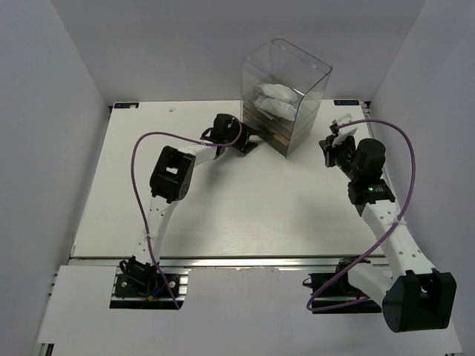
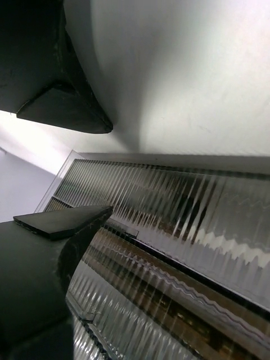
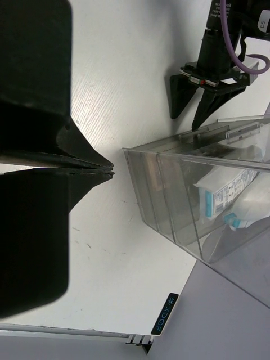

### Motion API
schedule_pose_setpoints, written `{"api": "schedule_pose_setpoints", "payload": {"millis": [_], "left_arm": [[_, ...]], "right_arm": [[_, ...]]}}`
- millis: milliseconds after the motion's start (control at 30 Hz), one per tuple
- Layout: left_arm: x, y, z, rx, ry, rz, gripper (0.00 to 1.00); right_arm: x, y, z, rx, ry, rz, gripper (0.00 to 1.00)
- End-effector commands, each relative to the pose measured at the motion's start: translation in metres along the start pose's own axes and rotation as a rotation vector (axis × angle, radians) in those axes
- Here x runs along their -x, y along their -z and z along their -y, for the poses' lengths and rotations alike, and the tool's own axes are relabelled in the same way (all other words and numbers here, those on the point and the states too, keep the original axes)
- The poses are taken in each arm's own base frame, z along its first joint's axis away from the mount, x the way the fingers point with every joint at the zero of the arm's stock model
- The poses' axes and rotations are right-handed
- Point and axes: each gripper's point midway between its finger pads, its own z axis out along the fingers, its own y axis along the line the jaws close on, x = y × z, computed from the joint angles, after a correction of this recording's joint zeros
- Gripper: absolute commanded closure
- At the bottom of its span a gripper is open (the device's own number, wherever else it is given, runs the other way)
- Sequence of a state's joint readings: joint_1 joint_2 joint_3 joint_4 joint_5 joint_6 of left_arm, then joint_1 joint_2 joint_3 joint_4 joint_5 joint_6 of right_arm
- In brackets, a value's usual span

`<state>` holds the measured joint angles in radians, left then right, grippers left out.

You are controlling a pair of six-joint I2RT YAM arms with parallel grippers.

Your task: Organize the makeup

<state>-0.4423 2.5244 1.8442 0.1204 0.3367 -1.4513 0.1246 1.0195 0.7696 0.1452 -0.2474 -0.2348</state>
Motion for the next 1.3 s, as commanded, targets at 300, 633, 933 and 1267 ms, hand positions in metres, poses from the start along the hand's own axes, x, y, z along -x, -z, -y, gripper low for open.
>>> {"api": "schedule_pose_setpoints", "payload": {"millis": [300,633,933,1267], "left_arm": [[0.003,0.022,-0.013,0.036,0.014,0.06,0.37],[0.013,0.106,-0.004,0.012,-0.183,0.129,0.27],[-0.014,0.219,0.06,-0.143,-0.666,0.162,0.02],[-0.027,0.331,0.092,-0.202,-0.962,0.388,0.02]], "right_arm": [[-0.003,0.011,0.005,-0.037,0.005,0.0,1.0],[-0.022,0.018,-0.044,0.233,-0.068,-0.112,0.11],[-0.017,0.022,-0.046,0.231,-0.246,-0.265,0.11],[-0.031,0.024,-0.017,0.034,-0.316,-0.393,0.11]]}}
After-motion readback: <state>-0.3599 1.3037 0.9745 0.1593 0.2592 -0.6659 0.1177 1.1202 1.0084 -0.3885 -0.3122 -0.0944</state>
